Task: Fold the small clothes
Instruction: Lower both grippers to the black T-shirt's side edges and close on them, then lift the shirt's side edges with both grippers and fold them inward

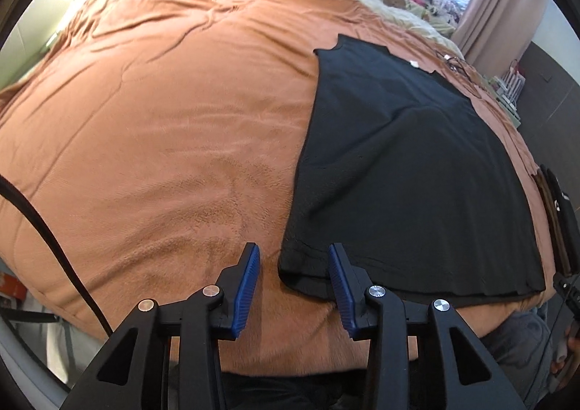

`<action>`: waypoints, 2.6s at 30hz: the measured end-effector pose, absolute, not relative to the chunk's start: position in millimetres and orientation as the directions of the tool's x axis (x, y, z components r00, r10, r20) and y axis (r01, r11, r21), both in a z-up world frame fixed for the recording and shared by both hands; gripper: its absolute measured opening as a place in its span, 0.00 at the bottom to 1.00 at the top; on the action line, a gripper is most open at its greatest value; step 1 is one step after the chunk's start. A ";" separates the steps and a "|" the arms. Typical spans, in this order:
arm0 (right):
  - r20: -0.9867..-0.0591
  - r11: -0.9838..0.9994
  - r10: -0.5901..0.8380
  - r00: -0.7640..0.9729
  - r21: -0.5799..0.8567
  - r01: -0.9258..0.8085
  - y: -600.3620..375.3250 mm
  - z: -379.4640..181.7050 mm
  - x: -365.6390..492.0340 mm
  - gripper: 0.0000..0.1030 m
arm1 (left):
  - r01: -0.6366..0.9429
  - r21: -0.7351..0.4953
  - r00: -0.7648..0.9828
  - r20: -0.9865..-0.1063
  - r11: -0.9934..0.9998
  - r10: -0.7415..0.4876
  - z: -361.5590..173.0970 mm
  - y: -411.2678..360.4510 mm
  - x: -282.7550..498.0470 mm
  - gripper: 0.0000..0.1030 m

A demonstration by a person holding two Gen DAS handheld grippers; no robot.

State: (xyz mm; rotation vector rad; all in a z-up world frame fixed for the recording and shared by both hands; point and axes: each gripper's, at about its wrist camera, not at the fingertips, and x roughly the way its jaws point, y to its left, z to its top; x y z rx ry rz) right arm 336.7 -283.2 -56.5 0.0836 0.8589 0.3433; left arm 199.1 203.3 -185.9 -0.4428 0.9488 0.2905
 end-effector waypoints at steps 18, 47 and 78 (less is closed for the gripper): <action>-0.751 0.890 0.441 0.492 0.438 -0.129 -306.8 -89.6 369.3 0.02 | -0.450 -0.287 0.565 -0.825 0.846 0.021 -191.7 207.2 206.0 0.05; -0.483 0.841 0.523 0.702 0.425 -0.335 -379.2 5.6 230.0 0.01 | -0.300 -0.343 0.800 -0.599 0.890 0.039 -24.8 173.4 75.9 0.05; -0.547 0.849 0.527 0.651 0.373 -0.374 -317.9 21.5 364.0 0.01 | -0.380 -0.309 0.740 -0.667 0.872 0.087 -53.3 216.9 200.6 0.05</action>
